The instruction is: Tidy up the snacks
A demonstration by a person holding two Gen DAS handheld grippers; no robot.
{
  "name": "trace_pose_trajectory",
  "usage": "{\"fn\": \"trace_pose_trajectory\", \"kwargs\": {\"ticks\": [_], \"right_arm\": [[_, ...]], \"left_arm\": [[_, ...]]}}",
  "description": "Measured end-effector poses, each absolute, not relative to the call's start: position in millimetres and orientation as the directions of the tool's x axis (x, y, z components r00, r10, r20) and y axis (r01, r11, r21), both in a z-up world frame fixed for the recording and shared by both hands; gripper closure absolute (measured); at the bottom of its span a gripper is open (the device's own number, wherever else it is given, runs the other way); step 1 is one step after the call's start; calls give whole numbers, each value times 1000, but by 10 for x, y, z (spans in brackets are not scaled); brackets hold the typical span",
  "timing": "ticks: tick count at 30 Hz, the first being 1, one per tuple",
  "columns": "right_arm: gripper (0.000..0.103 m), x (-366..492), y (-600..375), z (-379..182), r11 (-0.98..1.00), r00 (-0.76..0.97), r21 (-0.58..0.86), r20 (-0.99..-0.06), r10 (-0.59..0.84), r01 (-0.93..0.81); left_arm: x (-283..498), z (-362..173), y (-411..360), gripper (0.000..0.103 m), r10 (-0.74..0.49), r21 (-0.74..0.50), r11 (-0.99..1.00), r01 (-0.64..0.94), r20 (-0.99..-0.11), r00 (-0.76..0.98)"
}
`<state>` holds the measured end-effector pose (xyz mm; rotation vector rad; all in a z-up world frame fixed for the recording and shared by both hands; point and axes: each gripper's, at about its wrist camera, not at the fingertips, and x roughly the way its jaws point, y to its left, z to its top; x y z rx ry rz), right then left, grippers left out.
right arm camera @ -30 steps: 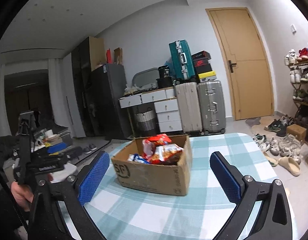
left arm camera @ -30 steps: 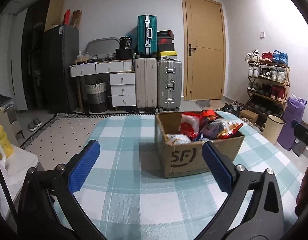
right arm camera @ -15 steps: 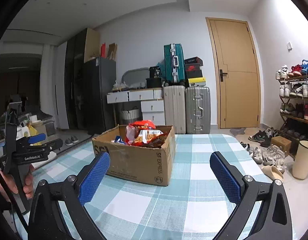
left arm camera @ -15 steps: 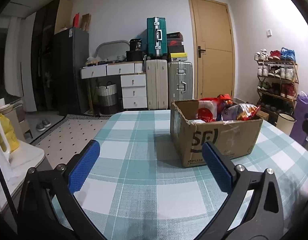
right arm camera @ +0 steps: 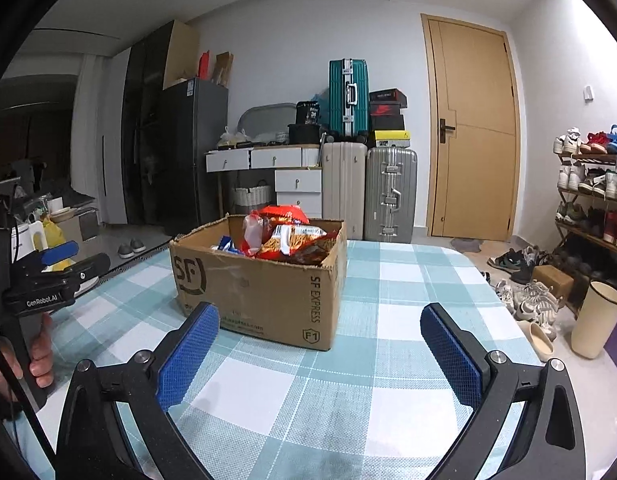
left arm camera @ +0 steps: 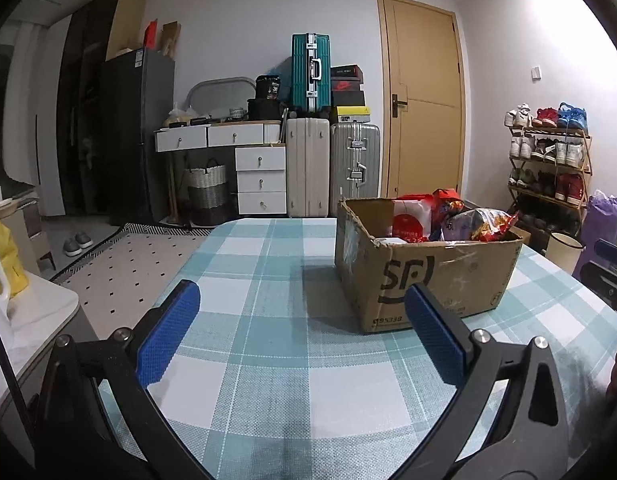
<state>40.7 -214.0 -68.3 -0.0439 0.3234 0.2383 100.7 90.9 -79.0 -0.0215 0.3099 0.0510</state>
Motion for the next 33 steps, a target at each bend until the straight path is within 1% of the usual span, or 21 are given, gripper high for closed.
{"fn": "trace_pose_trajectory", "kwargs": {"ticks": [9,13,33], "right_arm": [[1,443,-2126,-699,971,920,-2,-321,225,-238],[1,452,-2120,-707,971,920,-2,-321,227,-240],[1,449,-2123,-719,971,920,-3,-320,226,-239]], "left_arm": [[997,-786,915,1,47,-15,998,-54,-302,952],[993,-788,945,1,80,-17,996,-90,-303,950],[984,-802,957,1,86,-12,996,-94,-300,950]]}}
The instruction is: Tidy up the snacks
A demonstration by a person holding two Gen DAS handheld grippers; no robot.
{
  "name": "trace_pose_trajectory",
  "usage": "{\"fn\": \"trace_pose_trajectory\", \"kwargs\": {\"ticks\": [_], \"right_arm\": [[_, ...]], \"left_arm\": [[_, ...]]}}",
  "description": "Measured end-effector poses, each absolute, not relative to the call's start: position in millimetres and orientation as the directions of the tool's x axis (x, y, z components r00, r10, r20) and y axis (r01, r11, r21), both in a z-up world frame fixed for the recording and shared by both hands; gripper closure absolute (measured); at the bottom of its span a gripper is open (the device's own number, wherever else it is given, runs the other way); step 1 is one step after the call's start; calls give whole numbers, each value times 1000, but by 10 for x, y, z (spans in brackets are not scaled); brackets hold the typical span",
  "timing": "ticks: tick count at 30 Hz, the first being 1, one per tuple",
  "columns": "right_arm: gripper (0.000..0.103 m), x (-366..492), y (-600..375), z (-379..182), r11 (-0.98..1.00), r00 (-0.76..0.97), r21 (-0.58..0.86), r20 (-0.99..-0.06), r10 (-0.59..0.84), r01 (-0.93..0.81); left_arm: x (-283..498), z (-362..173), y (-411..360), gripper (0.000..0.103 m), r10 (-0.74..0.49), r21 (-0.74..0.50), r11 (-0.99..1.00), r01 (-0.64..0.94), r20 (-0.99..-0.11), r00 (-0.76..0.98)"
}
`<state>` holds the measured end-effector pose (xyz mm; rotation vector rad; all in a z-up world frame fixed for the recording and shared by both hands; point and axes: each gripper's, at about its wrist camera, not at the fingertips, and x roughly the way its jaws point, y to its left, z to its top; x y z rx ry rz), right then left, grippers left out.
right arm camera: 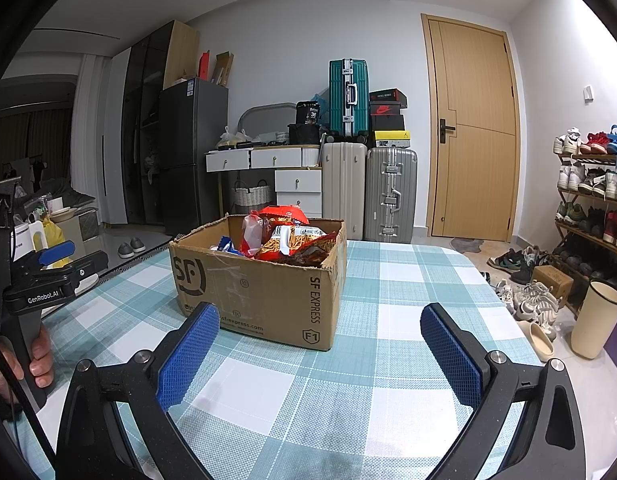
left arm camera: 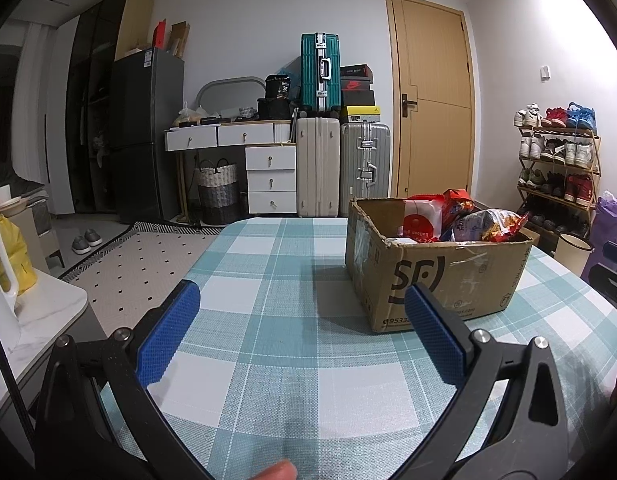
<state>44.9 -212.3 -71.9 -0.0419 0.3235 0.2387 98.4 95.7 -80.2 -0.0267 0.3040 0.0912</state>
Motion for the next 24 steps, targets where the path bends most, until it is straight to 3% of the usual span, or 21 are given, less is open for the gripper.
{"fn": "trace_pose_trajectory", "kwargs": {"ticks": [24], "right_arm": [[1,451,-2123,-723,971,921,-3,-319,225,-238]], "left_arm": [[984,-801,954,1,85,-12,996,-93,-300,950]]}}
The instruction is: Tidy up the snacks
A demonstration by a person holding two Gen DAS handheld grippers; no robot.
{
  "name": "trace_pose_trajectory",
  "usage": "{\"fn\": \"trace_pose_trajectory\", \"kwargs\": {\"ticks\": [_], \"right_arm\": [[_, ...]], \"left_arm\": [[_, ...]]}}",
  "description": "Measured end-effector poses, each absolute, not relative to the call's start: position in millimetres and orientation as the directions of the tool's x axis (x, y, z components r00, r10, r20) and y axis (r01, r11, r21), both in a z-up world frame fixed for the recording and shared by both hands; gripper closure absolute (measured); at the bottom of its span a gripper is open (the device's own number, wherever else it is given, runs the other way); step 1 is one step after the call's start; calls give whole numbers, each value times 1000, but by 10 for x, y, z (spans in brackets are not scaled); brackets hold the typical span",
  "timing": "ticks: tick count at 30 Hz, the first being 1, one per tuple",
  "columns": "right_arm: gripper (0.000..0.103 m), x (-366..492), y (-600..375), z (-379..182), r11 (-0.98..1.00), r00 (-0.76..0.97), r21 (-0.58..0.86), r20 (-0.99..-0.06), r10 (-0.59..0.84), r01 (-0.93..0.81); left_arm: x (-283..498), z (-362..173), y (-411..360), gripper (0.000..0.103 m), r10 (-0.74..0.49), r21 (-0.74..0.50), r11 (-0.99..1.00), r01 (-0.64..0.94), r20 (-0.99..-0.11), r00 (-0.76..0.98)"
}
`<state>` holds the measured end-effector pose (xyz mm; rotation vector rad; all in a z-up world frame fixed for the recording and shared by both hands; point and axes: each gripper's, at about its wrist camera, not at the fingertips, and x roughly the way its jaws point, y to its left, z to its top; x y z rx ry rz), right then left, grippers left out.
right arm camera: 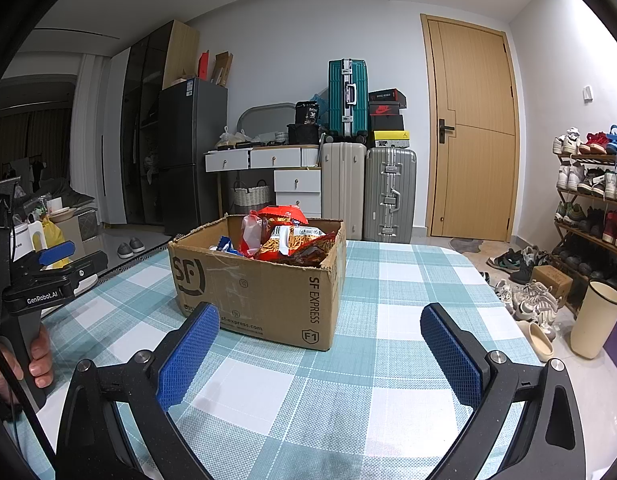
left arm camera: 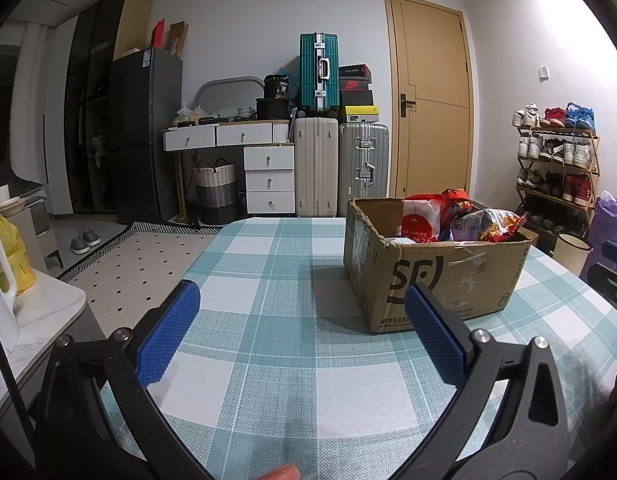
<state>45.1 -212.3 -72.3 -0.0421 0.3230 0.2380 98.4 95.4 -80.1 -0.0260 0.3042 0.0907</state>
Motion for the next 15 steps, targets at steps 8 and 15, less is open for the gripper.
{"fn": "trace_pose_trajectory", "kwargs": {"ticks": [8,15], "right_arm": [[1,449,-2130,-723,974,923,-4,-319,215,-228],[1,472,-2153,-738,976,926,-4,-318,204,-217]], "left_arm": [[989,-805,958,1,85,-12,996,-93,-300,950],[990,-808,963,1,85,-12,996,-93,-300,950]]}}
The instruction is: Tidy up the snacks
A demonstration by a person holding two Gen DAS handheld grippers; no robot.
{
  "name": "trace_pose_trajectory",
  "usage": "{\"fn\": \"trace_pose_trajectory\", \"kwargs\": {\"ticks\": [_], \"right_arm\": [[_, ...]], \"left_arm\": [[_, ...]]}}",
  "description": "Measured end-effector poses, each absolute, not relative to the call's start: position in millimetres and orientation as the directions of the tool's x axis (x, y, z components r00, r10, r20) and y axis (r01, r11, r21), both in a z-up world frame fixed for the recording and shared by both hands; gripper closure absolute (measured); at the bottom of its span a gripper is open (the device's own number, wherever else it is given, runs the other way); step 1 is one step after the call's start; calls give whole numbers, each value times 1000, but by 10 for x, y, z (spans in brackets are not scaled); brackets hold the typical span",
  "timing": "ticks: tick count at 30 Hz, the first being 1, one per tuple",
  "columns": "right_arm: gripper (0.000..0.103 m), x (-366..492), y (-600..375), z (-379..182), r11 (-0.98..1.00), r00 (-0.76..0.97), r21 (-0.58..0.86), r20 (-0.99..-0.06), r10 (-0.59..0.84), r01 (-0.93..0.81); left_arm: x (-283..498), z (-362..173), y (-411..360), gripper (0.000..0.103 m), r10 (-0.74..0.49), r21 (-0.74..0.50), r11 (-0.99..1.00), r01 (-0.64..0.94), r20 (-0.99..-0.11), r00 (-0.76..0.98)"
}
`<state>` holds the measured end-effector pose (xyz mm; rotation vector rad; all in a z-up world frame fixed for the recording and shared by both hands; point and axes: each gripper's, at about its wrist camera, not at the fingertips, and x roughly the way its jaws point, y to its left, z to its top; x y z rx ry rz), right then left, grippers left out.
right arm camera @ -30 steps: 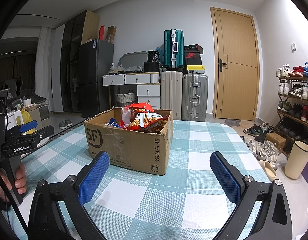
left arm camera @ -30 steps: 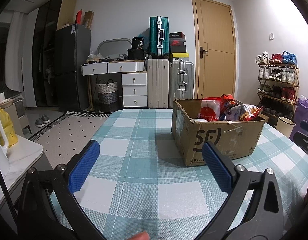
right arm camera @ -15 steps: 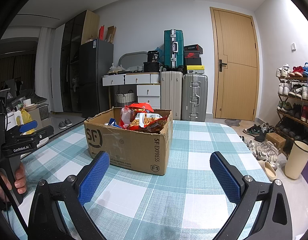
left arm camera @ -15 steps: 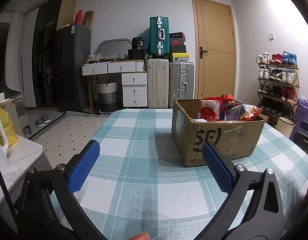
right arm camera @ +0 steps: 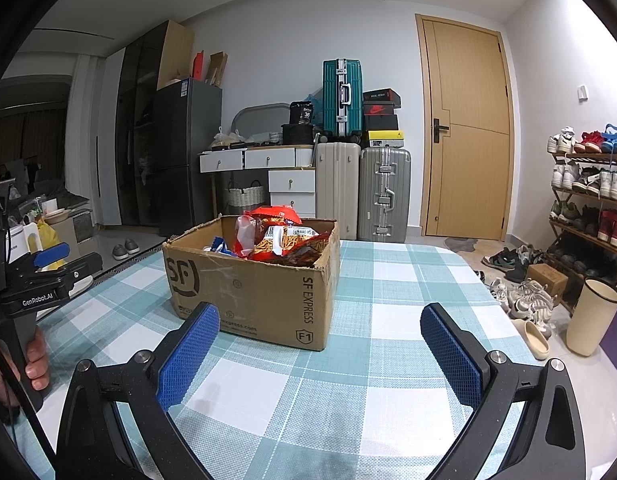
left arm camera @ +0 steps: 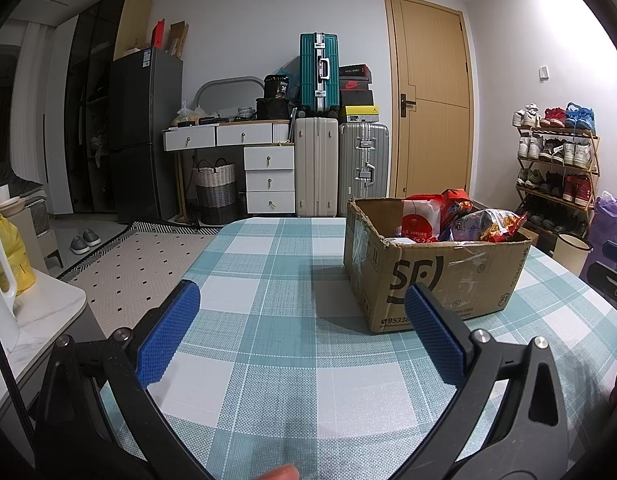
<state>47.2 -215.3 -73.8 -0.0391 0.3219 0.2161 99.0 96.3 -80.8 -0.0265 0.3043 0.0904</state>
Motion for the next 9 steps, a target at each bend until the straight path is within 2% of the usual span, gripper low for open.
{"fn": "trace_pose_trajectory", "kwargs": {"ticks": [9], "right_arm": [[1,470,-2153,-739,976,926,-4,-318,205,-217]], "left_arm": [[1025,-823,943,1,82,-7,996,-89,-308,948]]}}
